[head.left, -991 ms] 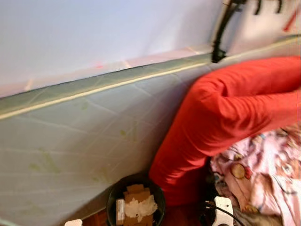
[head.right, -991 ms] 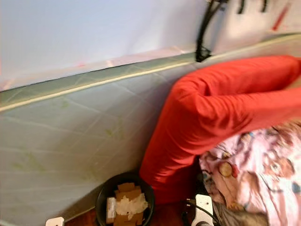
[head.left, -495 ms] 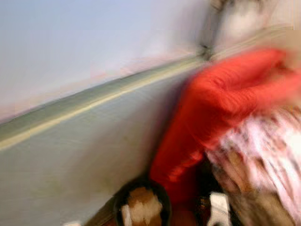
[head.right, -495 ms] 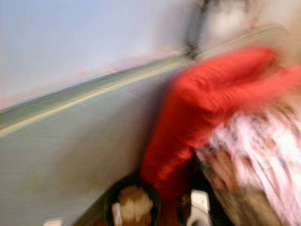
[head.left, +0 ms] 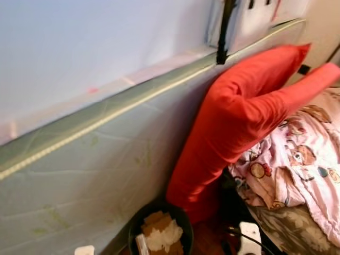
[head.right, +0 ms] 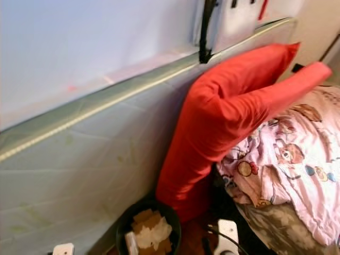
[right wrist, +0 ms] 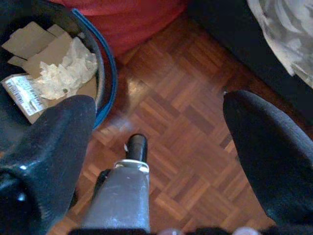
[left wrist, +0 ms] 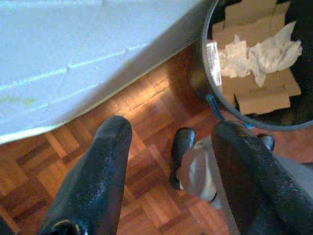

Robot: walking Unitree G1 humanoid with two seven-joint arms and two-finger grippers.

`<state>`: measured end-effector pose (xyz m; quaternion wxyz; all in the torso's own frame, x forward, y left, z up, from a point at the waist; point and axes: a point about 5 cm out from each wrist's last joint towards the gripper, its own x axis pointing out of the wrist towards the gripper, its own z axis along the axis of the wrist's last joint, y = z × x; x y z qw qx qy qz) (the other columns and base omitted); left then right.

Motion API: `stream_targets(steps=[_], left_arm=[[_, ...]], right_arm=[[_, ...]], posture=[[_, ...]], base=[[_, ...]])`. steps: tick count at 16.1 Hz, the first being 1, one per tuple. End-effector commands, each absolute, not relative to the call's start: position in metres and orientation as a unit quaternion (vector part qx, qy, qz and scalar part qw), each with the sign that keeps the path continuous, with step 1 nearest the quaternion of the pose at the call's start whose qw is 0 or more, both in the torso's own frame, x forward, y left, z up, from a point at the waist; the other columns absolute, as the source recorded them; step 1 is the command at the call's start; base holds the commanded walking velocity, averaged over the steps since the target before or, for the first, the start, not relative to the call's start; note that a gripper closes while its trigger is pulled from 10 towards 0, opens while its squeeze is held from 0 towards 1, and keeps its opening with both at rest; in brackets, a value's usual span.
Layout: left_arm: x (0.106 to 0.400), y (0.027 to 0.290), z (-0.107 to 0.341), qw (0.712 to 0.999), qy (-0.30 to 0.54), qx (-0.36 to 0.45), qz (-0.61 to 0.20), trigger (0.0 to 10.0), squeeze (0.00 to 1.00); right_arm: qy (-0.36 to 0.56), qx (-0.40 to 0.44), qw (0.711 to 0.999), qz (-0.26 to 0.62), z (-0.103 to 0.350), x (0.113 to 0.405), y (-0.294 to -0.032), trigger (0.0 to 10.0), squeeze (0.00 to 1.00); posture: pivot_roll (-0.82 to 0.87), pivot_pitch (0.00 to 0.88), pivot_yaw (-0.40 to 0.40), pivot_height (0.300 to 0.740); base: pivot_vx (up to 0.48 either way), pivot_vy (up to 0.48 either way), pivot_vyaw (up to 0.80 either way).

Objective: Clean up the room

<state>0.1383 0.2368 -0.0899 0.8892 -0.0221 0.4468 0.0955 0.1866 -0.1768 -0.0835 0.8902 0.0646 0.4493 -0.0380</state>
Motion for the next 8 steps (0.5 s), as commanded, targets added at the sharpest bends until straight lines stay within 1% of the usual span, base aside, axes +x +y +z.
stream_targets(steps=[1, 5, 8], left_arm=[[0.1305, 0.2332, -0.0936, 0.884, 0.459, -0.016, 0.087, 10.0, 0.00], [0.1294, 0.2334, -0.0939, 0.884, 0.460, -0.014, 0.084, 10.0, 0.00], [0.1288, 0.2331, -0.0942, 0.883, 0.461, -0.013, 0.083, 10.0, 0.00]], right_arm=[[0.449, 0.066, 0.890, -0.048, -0.0841, 0.1843, -0.1811, 10.0, 0.00], [0.449, 0.065, 0.889, -0.051, -0.0842, 0.1839, -0.1821, 10.0, 0.00], [0.451, 0.063, 0.889, -0.051, -0.0843, 0.1834, -0.1834, 10.0, 0.00]], posture=[[0.13, 0.067, -0.065, 0.740], [0.13, 0.073, -0.064, 0.740], [0.12, 0.074, -0.066, 0.740]], base=[[0.000, 0.000, 0.00], [0.000, -0.325, 0.00], [0.000, -0.359, -0.73]])
